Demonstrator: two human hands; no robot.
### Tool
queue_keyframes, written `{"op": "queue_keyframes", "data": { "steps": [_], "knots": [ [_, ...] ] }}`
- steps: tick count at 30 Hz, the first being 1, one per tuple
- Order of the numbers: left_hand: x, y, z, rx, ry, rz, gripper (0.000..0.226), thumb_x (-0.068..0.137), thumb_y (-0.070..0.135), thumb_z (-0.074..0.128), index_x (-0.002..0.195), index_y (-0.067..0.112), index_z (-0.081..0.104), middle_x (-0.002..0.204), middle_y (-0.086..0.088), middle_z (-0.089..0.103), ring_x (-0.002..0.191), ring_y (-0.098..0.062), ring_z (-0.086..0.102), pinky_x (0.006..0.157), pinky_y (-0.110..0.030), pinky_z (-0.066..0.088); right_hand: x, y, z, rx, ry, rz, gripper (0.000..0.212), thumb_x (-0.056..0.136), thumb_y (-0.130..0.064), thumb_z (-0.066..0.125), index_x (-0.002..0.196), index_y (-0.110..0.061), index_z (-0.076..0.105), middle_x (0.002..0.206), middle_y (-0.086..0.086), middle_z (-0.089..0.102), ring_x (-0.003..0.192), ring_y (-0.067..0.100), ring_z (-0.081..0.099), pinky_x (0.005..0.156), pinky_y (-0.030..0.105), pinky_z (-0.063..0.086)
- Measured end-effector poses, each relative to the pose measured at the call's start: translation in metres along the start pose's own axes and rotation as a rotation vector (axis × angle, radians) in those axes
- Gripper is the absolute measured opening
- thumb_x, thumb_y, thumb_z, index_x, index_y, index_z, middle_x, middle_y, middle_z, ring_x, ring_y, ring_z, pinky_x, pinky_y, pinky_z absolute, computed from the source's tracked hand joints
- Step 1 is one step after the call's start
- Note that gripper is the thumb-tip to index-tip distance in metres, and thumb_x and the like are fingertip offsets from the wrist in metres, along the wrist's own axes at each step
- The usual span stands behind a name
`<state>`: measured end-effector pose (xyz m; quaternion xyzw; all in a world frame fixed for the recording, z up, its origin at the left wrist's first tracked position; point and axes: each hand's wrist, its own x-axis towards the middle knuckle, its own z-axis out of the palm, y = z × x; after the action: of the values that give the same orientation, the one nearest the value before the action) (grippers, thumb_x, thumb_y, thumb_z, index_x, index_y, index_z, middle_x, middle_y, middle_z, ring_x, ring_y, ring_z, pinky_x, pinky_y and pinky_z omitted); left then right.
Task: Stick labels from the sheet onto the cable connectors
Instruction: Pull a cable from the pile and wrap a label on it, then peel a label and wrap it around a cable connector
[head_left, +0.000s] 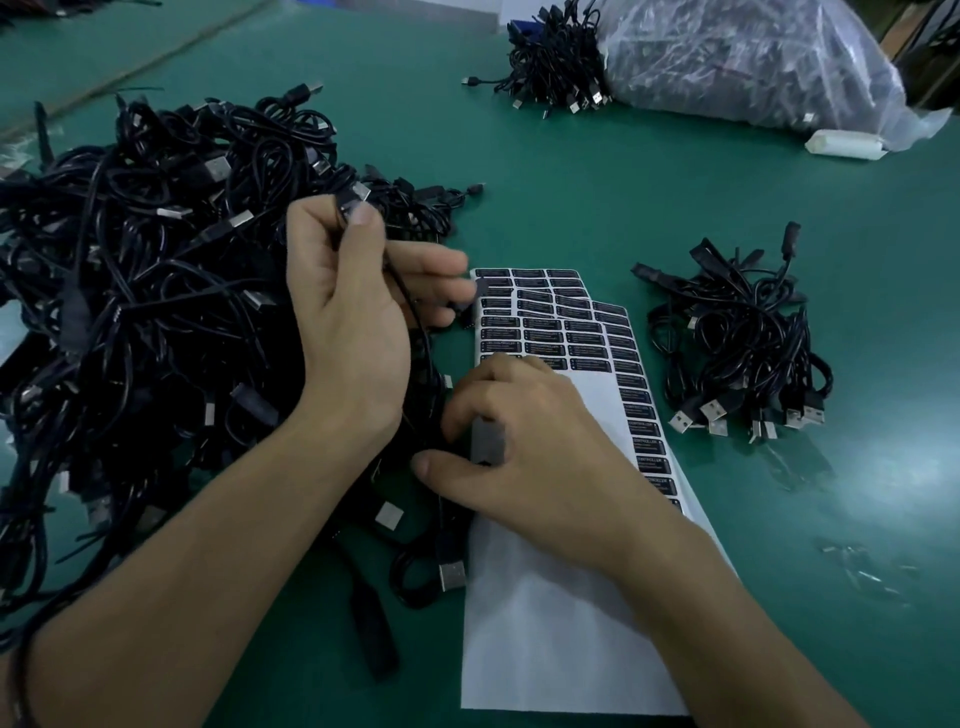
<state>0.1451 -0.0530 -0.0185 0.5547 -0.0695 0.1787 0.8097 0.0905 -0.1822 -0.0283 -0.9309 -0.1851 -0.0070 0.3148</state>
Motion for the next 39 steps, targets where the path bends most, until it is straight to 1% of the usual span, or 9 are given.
{"op": "queue_keyframes", "data": {
  "steps": [3, 9, 14, 18, 23, 26, 28, 32, 39],
  "knots": [
    [0.001, 0.0, -0.001, -0.034, 0.046, -0.016, 0.025, 0.112, 0.024, 0.026, 0.09, 0.02, 0.036, 0.065, -0.004, 0.071, 0.053, -0.02, 0.066, 0.049, -0.026, 0.049, -0.003, 0.003, -0.009, 0.278, 0.002, 0.073, 0.02, 0.085, -0.029, 0.075, 0.076, -0.024, 0.058, 0.072, -0.009, 0.062, 0.064, 0.007, 0.057, 0.061, 0.023, 0.044],
    [0.005, 0.0, -0.004, -0.156, 0.078, -0.122, 0.031, 0.111, 0.034, 0.024, 0.102, 0.014, 0.046, 0.07, -0.007, 0.074, 0.059, -0.021, 0.069, 0.051, -0.027, 0.051, -0.004, 0.017, -0.034, 0.63, 0.275, 0.064, 0.014, 0.092, -0.009, 0.067, 0.088, -0.022, 0.07, 0.068, -0.004, 0.068, 0.051, 0.008, 0.061, 0.049, 0.009, 0.042],
    [0.003, -0.002, -0.003, -0.031, -0.001, -0.128, 0.026, 0.11, 0.028, 0.035, 0.092, 0.015, 0.049, 0.071, -0.006, 0.074, 0.06, -0.019, 0.068, 0.05, -0.026, 0.05, -0.006, 0.049, -0.051, 0.419, 0.804, 0.29, 0.016, 0.094, -0.016, 0.066, 0.1, -0.031, 0.068, 0.077, -0.005, 0.071, 0.065, 0.009, 0.064, 0.064, 0.026, 0.052],
    [-0.001, -0.006, -0.002, 0.196, -0.123, -0.021, 0.022, 0.102, 0.008, 0.049, 0.081, 0.015, 0.053, 0.062, 0.0, 0.069, 0.052, -0.011, 0.062, 0.047, -0.021, 0.046, -0.008, 0.062, -0.063, 0.162, 1.056, 0.371, 0.025, 0.097, -0.013, 0.052, 0.105, -0.03, 0.068, 0.089, -0.009, 0.067, 0.076, -0.001, 0.061, 0.073, 0.01, 0.045],
    [-0.008, -0.009, -0.004, 0.597, -0.255, 0.203, 0.019, 0.098, 0.022, 0.056, 0.08, 0.016, 0.059, 0.064, -0.001, 0.065, 0.054, -0.016, 0.06, 0.049, -0.032, 0.049, -0.013, 0.072, -0.069, -0.041, 0.952, 0.572, 0.032, 0.096, -0.021, 0.05, 0.123, -0.025, 0.067, 0.115, 0.007, 0.065, 0.113, 0.025, 0.054, 0.083, 0.01, 0.028],
    [-0.01, -0.009, -0.007, 0.92, -0.31, 0.285, 0.013, 0.098, 0.025, 0.059, 0.086, 0.019, 0.061, 0.067, 0.008, 0.062, 0.06, -0.014, 0.058, 0.053, -0.04, 0.051, -0.014, 0.071, -0.068, -0.195, 0.801, 0.703, 0.039, 0.093, -0.031, 0.055, 0.132, -0.028, 0.061, 0.13, 0.01, 0.055, 0.125, 0.031, 0.04, 0.093, 0.028, 0.025],
    [-0.01, -0.008, -0.008, 1.16, -0.334, 0.304, 0.003, 0.096, 0.018, 0.061, 0.097, 0.02, 0.062, 0.086, 0.009, 0.064, 0.083, -0.014, 0.057, 0.062, -0.04, 0.054, -0.013, 0.066, -0.065, -0.285, 0.794, 0.752, 0.042, 0.091, -0.036, 0.06, 0.132, -0.029, 0.059, 0.139, 0.009, 0.043, 0.129, 0.034, 0.033, 0.101, 0.04, 0.025],
    [-0.008, -0.01, -0.012, 1.493, -0.384, 0.265, 0.031, 0.095, 0.007, 0.061, 0.124, 0.016, 0.056, 0.116, -0.002, 0.053, 0.111, -0.02, 0.042, 0.07, -0.025, 0.048, -0.011, 0.054, -0.051, -0.337, 0.868, 0.563, 0.034, 0.089, -0.033, 0.063, 0.122, -0.028, 0.062, 0.135, 0.004, 0.041, 0.125, 0.031, 0.033, 0.093, 0.038, 0.022],
    [-0.006, -0.007, -0.01, 1.657, -0.365, 0.189, 0.034, 0.1, 0.036, 0.057, 0.127, 0.016, 0.054, 0.12, -0.003, 0.052, 0.115, -0.022, 0.047, 0.082, -0.031, 0.047, -0.004, 0.046, -0.029, -0.213, 0.758, 0.247, 0.015, 0.092, -0.022, 0.065, 0.106, -0.02, 0.072, 0.102, -0.009, 0.047, 0.101, 0.011, 0.036, 0.089, 0.029, 0.028]
  ]
}}
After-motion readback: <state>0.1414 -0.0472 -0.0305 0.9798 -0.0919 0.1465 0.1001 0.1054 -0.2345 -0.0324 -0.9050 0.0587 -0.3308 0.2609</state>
